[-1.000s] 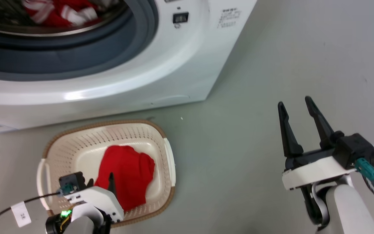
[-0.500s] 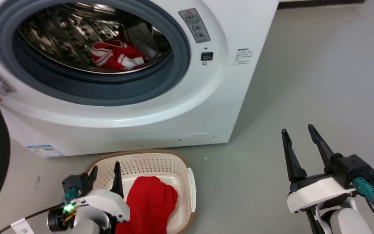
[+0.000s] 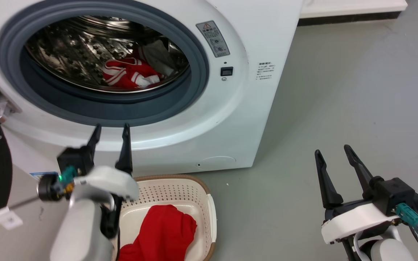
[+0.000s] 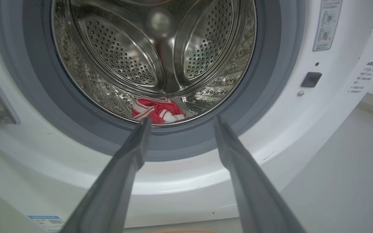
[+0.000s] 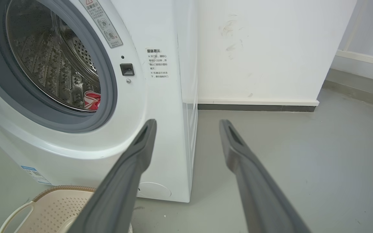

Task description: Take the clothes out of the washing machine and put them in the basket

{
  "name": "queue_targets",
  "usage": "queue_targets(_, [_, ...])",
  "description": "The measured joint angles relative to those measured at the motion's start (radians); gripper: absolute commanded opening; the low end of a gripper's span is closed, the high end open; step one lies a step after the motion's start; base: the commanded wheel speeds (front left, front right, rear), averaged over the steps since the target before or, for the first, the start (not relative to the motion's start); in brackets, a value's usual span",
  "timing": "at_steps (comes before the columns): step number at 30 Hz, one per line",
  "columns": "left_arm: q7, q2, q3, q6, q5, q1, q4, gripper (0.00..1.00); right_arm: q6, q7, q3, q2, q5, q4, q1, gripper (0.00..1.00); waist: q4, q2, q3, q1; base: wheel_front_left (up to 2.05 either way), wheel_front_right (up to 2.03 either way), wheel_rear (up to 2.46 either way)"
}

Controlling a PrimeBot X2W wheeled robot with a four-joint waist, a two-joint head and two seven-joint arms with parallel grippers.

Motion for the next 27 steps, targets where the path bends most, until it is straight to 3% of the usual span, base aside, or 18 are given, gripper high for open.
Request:
queue_targets(17, [0.299, 0.224, -0.001, -0.027, -0.001, -0.472, 0.301, 1.0, 0.0, -0.086, 0.051, -0.001, 0.1, 0.063, -0.126, 1.0, -0.153, 0.0, 0.236, 0.0003, 0.0, 0.0, 0.0])
queue_targets(27, [0.44, 0.366, -0.025, -0.029, 0.035, -0.685, 0.39, 1.0, 0.0, -0.108, 0.124, -0.001, 0.188, 0.109, -0.203, 1.0, -0.256, 0.0, 0.383, 0.0003, 0.0, 0.0, 0.0])
